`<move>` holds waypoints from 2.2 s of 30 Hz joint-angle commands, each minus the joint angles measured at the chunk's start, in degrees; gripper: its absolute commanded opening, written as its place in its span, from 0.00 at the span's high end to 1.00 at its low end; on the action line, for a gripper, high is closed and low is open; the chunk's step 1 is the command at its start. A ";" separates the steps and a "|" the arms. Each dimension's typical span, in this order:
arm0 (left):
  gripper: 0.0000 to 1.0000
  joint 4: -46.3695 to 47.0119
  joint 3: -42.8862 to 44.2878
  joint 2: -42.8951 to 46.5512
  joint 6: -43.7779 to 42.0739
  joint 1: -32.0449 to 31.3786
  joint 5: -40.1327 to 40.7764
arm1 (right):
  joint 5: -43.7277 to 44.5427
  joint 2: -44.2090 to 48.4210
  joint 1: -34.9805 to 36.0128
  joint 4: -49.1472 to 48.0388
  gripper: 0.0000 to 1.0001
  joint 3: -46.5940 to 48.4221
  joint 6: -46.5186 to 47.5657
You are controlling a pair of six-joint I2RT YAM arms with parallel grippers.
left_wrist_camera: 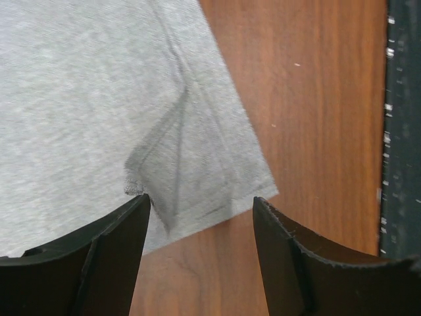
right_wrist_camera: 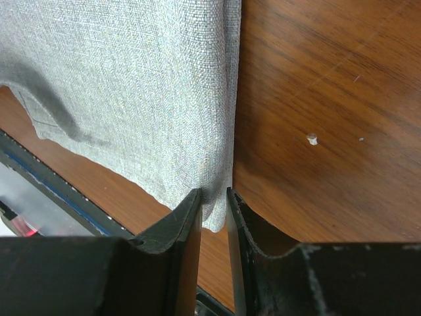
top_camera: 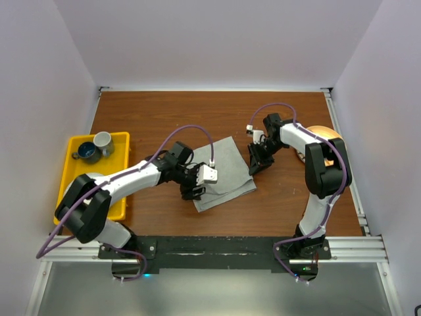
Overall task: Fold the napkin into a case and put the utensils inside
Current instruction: Smooth out the square-folded napkin at the center of the board.
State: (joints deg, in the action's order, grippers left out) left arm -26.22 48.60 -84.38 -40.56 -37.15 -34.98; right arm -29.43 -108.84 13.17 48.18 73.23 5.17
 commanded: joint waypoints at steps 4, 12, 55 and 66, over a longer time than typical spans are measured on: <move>0.50 6.54 -0.97 0.80 -0.13 -2.23 2.40 | 0.87 0.91 0.02 0.59 0.74 0.60 0.46; 0.77 -4.72 -2.63 2.72 -14.99 -2.67 -0.44 | 1.22 0.38 0.10 0.77 0.76 1.04 0.63; 0.45 14.88 -5.53 -0.78 5.93 -16.73 22.32 | -0.80 -0.41 0.10 0.94 0.68 1.30 -1.39; 0.50 14.70 -5.71 -2.10 5.75 -16.99 23.38 | -3.97 1.17 0.28 2.27 0.57 1.21 -1.92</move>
State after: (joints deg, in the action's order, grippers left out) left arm -13.08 43.22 -86.04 -35.09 -53.78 -11.90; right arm -31.18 -109.14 13.17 49.82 73.28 4.23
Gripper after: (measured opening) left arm 0.518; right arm 0.423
